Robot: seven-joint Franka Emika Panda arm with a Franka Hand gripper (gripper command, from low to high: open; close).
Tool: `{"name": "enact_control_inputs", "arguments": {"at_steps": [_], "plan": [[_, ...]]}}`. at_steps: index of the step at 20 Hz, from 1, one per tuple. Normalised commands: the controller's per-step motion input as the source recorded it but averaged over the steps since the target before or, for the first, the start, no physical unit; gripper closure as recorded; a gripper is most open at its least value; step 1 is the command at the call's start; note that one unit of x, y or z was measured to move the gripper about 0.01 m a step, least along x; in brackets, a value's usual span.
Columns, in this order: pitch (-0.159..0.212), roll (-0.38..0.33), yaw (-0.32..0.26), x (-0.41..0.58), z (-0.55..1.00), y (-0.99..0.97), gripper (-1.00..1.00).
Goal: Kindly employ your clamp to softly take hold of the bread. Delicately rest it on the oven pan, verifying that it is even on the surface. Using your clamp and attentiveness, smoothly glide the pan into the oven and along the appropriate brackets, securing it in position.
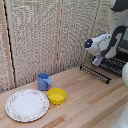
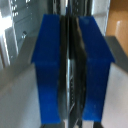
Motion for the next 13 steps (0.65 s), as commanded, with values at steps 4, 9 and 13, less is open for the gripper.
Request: {"name": "enact_control_inputs", "arguments": {"at_steps": [4,9,13], "plan": [[-0.017,0.027,0.003,0.031,0.37,-0.04,-1.0],[-0.009,0.014,-0.006,0.161,0.34,-0.18,-1.0],[0.003,0.066,-0.01,0.221,0.23,-0.07,-1.0]]}}
